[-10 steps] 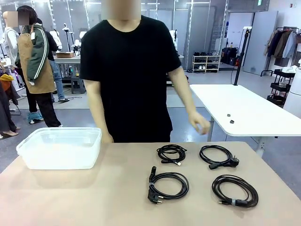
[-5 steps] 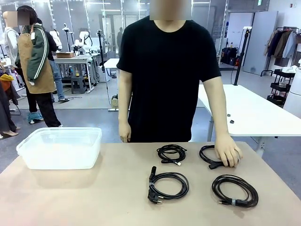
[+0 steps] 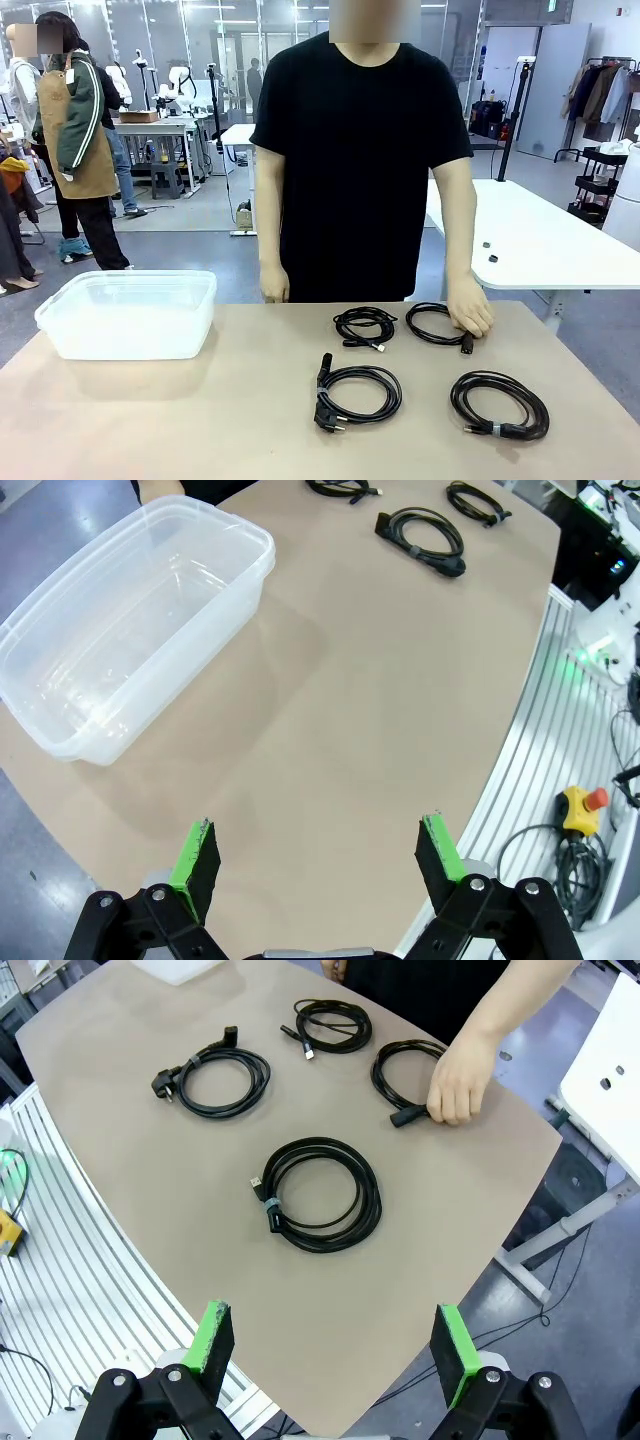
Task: Organize and store the cables.
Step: Place the Power Cable into the Organizing box.
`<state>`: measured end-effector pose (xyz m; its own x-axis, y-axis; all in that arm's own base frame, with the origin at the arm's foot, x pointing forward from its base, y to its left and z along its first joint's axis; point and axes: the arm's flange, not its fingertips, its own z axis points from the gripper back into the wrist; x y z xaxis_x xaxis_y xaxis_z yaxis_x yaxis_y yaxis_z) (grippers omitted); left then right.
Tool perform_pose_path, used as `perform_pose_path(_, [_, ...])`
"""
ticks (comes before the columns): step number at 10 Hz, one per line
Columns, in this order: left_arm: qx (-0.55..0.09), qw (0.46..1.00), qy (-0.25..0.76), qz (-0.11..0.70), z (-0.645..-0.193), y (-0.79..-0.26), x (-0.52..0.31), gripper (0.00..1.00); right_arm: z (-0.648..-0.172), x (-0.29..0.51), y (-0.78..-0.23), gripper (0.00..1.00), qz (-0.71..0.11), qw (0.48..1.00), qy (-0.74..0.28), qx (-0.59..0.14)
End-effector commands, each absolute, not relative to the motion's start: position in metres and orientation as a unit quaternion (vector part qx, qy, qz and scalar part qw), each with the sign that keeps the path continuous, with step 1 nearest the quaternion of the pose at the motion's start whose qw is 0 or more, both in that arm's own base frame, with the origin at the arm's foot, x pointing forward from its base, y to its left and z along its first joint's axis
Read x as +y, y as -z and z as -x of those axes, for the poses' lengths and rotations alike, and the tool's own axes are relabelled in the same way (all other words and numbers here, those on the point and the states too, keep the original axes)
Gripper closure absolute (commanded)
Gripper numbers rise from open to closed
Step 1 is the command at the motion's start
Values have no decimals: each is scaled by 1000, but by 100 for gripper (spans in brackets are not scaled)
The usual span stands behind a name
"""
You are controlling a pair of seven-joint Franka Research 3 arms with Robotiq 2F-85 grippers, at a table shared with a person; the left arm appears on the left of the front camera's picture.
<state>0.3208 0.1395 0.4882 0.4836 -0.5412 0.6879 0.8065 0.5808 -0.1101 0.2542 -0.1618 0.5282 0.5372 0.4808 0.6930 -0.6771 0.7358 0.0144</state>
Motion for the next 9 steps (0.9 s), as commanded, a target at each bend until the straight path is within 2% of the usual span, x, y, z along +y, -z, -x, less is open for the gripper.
perform_pose_path(1, [-307, 829, 413, 218, -322, -491, 144, 0, -256, -162, -529, 0, -138, 864, -337, -347])
perform_pose_path(2, [-308, 834, 404, 215, -321, -488, 140, 0, -256, -162, -529, 0, -138, 864, -337, -347])
perform_pose_path(4, [-262, 855, 401, 200, -331, -492, 75, 0, -256, -162, -529, 0, -138, 864, -337, -347])
perform_pose_path(9, [-221, 889, 371, 153, -337, -499, -139, 0, -256, -162, -529, 0, -138, 864, -337, -347])
